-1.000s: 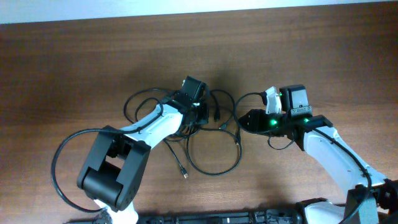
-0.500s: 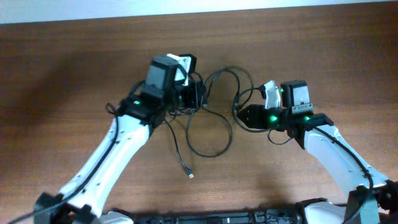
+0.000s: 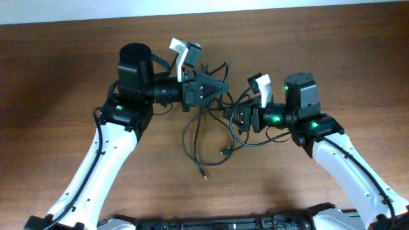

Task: Untangle cables

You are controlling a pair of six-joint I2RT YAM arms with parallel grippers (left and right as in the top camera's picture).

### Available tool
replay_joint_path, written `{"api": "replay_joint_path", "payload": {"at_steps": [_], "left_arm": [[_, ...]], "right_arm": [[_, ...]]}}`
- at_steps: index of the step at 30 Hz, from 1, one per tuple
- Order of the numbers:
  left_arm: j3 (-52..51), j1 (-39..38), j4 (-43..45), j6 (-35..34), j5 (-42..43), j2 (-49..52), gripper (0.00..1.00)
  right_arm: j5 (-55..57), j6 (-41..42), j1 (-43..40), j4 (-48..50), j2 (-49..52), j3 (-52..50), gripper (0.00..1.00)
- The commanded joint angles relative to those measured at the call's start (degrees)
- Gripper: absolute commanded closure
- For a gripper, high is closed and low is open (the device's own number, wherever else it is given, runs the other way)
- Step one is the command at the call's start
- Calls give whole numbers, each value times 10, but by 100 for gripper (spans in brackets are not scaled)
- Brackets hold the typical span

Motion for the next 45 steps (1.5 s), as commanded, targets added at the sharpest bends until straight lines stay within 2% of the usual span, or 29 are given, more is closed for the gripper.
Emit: {"api": "replay_joint_path", "payload": {"at_steps": [1,2,3,5,6,8,10,12,17,21,24,27,29,31,34,35,36,38,39,40,42,43,45], "left_arm": [[10,0,11,-18,63,-11,100],[10,0,11,-17,63,-11,100],[10,0,10,-11,62,-11,100],[10,4,-12,45,43,-11,100],[10,8,-43,68,4,-11,100],[10,22,-165,126,-188,-11,100],[10,43,-265,140,-424,-11,100],[10,77,-298,140,-520,-12,100],[10,240,-307,140,-541,-26,100],[10,390,-291,114,-547,-43,100],[10,488,-290,20,-546,-46,100],[10,514,-290,-7,-514,-45,100],[10,492,-290,-4,-458,-45,100],[10,462,-290,16,-435,-45,100],[9,378,-297,65,-435,-45,100],[9,332,-302,85,-435,-42,100],[9,297,-305,97,-435,-39,92],[9,228,-306,118,-435,-27,65],[9,203,-305,125,-435,-21,57],[9,158,-300,126,-435,-5,49],[9,110,-287,147,-435,18,39],[9,78,-276,165,-435,38,32],[9,30,-250,197,-436,76,27]], "right_arm": [[53,-6,6,-1,-9,10,44],[69,-6,6,-5,-9,10,57],[92,-6,6,-16,-9,10,96],[134,-6,6,-46,-9,10,96],[166,-7,5,-66,-9,10,96],[272,-6,3,-120,-9,10,96],[355,-6,-9,-157,-9,10,96],[414,-6,-35,-177,-9,10,96],[506,2,-187,-229,-23,23,96],[506,87,-367,-252,-28,24,96],[443,89,-450,-256,-28,24,96],[360,89,-463,-246,-28,24,96],[206,38,-443,-212,-28,24,96],[122,-13,-417,-189,-28,24,96],[97,-56,-341,-173,-28,24,96],[135,-60,-309,-174,-28,24,96],[192,-49,-289,-181,-28,24,96],[329,3,-264,-215,-28,24,95],[383,28,-263,-238,-28,24,94],[453,62,-265,-270,-28,24,87],[505,74,-266,-301,-28,24,78],[508,74,-266,-311,-28,24,67],[508,74,-266,-334,-28,24,62]]}}
